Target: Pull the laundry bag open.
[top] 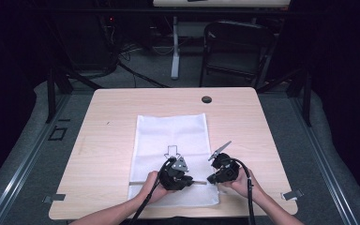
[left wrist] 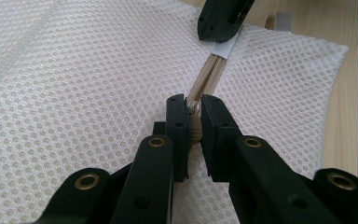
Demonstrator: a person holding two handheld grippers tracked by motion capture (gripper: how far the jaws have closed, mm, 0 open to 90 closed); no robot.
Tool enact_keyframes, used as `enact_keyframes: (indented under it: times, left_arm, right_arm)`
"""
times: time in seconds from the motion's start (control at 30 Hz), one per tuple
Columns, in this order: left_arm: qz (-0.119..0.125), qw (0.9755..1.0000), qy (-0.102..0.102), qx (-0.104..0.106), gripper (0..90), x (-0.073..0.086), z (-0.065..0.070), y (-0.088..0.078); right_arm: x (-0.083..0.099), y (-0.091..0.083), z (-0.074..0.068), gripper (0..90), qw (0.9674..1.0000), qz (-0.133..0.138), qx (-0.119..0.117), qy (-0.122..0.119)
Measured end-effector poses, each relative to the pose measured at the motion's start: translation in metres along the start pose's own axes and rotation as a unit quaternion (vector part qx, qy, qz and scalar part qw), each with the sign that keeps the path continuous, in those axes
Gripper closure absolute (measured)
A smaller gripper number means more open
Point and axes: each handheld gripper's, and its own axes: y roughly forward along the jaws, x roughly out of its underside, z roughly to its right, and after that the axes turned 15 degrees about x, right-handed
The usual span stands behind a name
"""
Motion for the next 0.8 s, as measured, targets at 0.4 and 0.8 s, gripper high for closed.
enact_keyframes:
  times: [0.4, 0.8]
  left_arm:
    - [0.004, 1.0, -0.001, 0.003, 82.2, 0.005, -0.001, -0.004]
    - [0.0, 1.0, -0.001, -0.007, 82.2, 0.011, 0.001, -0.012]
  right_arm:
    - [0.0, 0.0, 0.001, 90.0, 1.0, -0.002, -0.001, -0.004]
    - [0.0, 0.0, 0.0, 90.0, 1.0, -0.001, 0.0, -0.001]
